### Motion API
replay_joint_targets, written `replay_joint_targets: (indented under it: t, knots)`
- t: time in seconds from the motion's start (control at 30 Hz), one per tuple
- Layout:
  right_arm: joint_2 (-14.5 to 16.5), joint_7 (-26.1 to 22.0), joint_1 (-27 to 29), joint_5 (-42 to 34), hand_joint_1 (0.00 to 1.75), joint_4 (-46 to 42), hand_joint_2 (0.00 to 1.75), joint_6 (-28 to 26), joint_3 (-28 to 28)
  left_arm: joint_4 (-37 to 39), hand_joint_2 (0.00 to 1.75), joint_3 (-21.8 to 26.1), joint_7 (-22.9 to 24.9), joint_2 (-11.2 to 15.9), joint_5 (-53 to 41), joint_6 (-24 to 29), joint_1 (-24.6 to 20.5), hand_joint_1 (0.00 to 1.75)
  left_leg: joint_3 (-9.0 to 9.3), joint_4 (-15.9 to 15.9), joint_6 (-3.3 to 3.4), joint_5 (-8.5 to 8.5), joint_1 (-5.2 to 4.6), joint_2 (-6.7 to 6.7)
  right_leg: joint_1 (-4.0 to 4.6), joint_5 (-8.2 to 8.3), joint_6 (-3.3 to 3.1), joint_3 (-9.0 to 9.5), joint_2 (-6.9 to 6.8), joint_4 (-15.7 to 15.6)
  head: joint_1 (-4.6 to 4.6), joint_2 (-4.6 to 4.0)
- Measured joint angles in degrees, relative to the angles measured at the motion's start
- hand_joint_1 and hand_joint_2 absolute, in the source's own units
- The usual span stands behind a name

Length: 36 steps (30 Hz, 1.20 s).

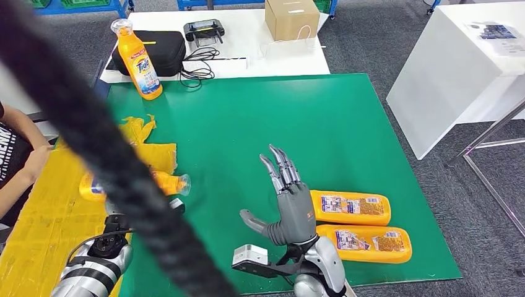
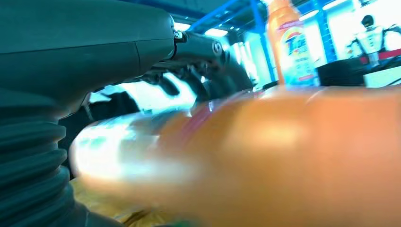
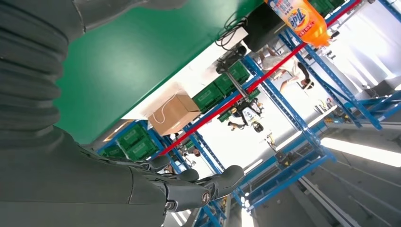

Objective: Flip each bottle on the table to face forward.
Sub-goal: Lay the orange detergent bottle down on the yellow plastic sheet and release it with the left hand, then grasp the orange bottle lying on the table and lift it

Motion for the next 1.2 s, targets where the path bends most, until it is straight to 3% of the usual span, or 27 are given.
replay_joint_targets:
  t: [0.2, 0.33, 0.47, 0.67, 0.73, 0.83, 0.93, 1.2]
  knots:
    - [-0.5, 0.7, -0.1, 0.4, 0.00, 0.2, 1.75, 0.5, -0.1, 1.3, 1.75, 2.1, -0.5, -0.2, 0.2, 0.3, -0.3, 0.00, 0.02, 0.0, 0.00, 0.01, 0.00, 0.00, 0.00, 0.00, 0.00, 0.04, 0.00, 0.0, 0.00, 0.00]
    - [-0.8, 5.0, -0.4, 3.4, 0.00, 0.7, 1.75, 4.2, -0.4, 1.5, 1.75, 4.1, -1.8, -0.5, 1.1, 0.4, -0.2, 0.00, 0.04, 0.0, 0.00, 0.01, 0.00, 0.00, 0.00, 0.01, 0.00, 0.07, 0.00, 0.0, 0.01, 0.00]
    - [-1.7, 9.4, -1.0, 6.7, 0.00, 1.8, 1.75, 8.3, -1.1, 0.8, 1.75, 7.3, -7.7, -1.2, 8.2, -0.8, 0.7, 0.00, 0.06, 0.0, 0.00, 0.01, 0.00, -0.02, 0.00, 0.01, 0.00, 0.08, -0.01, 0.0, 0.01, 0.00]
    - [-3.2, 11.0, -1.2, 8.2, 0.00, 2.8, 1.75, 9.5, -1.9, -1.0, 1.75, 10.9, -12.8, -2.1, 14.2, -3.0, 1.9, 0.00, 0.06, 0.0, 0.00, 0.00, -0.01, -0.03, 0.00, 0.00, 0.00, 0.09, -0.01, 0.0, 0.00, 0.00]
    - [-3.9, 11.9, -1.2, 9.3, 0.00, 3.0, 1.75, 11.0, -2.0, -2.7, 1.75, 12.2, -18.1, -2.6, 21.7, -6.1, 2.9, 0.00, 0.06, 0.0, 0.01, -0.01, -0.01, -0.02, 0.00, 0.00, 0.00, 0.09, -0.01, 0.0, 0.00, 0.00]
    - [-6.0, 12.5, -1.1, 9.3, 0.00, 3.1, 1.75, 13.4, -2.7, -9.2, 1.75, 14.8, -28.5, -3.8, 39.1, -13.2, 6.5, 0.00, 0.06, 0.0, 0.01, -0.01, -0.03, -0.03, -0.01, 0.00, 0.01, 0.08, -0.01, 0.0, 0.00, 0.00]
    - [-8.3, 11.7, -0.5, 8.5, 0.00, 3.1, 1.75, 15.0, -4.2, -18.7, 1.75, 16.9, -34.3, -5.5, 51.7, -18.8, 11.5, 0.00, 0.03, 0.0, 0.04, -0.03, -0.08, -0.01, -0.04, 0.00, 0.01, 0.05, 0.00, 0.0, 0.00, 0.00]
    - [-12.1, 11.0, 1.8, 9.1, 0.00, 1.4, 1.75, 16.1, -9.6, -42.7, 1.75, 20.2, -37.7, -9.1, 66.6, -26.6, 20.8, 0.00, -0.01, 0.0, 0.10, -0.10, -0.08, 0.00, -0.07, -0.01, 0.01, 0.00, 0.00, 0.0, 0.00, 0.00]
